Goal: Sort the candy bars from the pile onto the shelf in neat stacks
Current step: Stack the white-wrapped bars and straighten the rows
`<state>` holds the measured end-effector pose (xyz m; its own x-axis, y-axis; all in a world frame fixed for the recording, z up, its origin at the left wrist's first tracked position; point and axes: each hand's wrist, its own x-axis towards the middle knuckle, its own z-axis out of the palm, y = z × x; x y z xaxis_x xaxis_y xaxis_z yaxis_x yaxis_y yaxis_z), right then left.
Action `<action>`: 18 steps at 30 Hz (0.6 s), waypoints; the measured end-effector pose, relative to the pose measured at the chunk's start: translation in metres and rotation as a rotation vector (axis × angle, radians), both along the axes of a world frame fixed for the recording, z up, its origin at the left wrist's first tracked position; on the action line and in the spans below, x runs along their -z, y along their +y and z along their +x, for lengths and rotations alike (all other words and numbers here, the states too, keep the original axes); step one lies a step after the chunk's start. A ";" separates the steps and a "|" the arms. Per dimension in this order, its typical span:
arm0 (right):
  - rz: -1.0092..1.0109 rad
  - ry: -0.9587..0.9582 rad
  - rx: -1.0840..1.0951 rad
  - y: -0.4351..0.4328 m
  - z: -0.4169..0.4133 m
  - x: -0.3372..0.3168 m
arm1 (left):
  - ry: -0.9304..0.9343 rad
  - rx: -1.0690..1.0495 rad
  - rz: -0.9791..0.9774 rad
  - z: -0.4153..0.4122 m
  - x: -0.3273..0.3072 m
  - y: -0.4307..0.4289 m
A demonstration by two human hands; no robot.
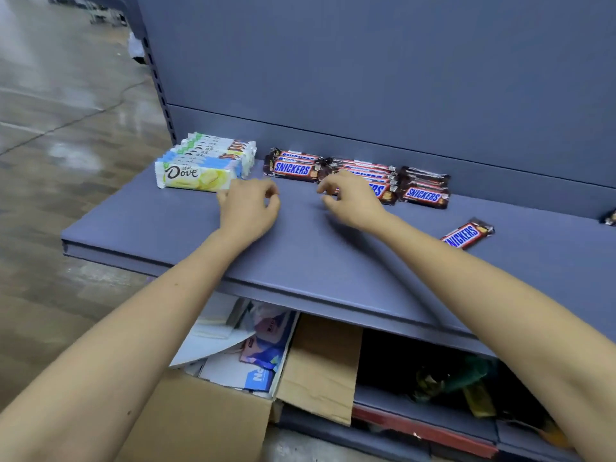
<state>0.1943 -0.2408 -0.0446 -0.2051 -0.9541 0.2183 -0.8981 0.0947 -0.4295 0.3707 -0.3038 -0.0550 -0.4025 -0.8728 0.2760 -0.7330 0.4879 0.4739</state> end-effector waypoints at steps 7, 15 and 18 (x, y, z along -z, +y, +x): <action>0.035 -0.038 0.272 0.100 -0.084 -0.008 | -0.024 0.417 0.160 -0.123 -0.001 0.088; 0.066 -0.105 0.469 0.181 -0.139 -0.002 | -0.254 0.506 0.099 -0.193 0.003 0.145; 0.029 -0.191 0.480 0.190 -0.148 -0.003 | -0.236 0.466 0.117 -0.198 0.005 0.145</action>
